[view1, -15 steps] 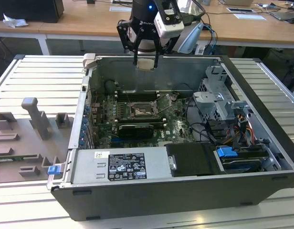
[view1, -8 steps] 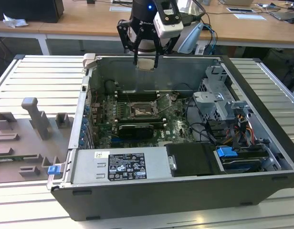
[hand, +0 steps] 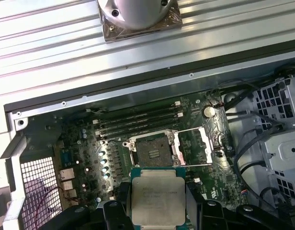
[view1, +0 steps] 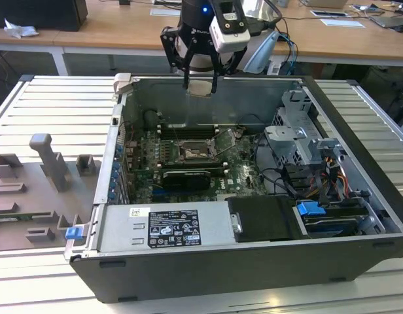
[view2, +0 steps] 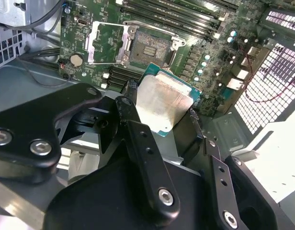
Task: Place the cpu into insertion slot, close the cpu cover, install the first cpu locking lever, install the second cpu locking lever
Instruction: 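Place the cpu into insertion slot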
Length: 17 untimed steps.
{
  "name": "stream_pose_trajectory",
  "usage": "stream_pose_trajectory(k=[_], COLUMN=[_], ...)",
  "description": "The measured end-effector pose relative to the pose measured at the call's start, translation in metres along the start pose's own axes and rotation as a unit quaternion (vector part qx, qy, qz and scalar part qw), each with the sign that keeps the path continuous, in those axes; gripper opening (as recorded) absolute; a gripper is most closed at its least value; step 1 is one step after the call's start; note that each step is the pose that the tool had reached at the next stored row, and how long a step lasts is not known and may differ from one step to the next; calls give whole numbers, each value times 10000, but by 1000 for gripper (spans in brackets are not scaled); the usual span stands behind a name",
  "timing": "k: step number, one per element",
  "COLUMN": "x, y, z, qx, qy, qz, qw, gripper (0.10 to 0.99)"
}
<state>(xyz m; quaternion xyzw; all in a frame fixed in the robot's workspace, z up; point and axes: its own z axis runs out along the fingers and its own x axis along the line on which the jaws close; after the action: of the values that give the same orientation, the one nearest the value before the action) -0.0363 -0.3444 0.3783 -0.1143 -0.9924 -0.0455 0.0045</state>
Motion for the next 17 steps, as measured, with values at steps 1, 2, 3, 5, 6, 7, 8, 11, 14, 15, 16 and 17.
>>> stream_pose_trajectory(k=[1,2,3,5,6,7,8,11,14,15,16,17], x=[0,0,0,0,0,0,0,0,0,0,0,0], y=[0,0,0,0,0,0,0,0,0,0,0,0], z=[0,0,0,0,0,0,0,0,0,0,0,0], qx=[0,-1,-1,-1,-2,-2,-3,-4,-5,-5,-6,-6], qy=[-1,-3,-4,-7,-9,-11,-12,-18,-23,-25,-28,-29], qz=[15,31,46,76,99,120,136,200,256,281,307,321], qw=[10000,10000,10000,10000,10000,9999,9999,9998,9997,9996,9995,9995], gripper=[541,541,541,541,541,541,541,541,541,541,541,541])
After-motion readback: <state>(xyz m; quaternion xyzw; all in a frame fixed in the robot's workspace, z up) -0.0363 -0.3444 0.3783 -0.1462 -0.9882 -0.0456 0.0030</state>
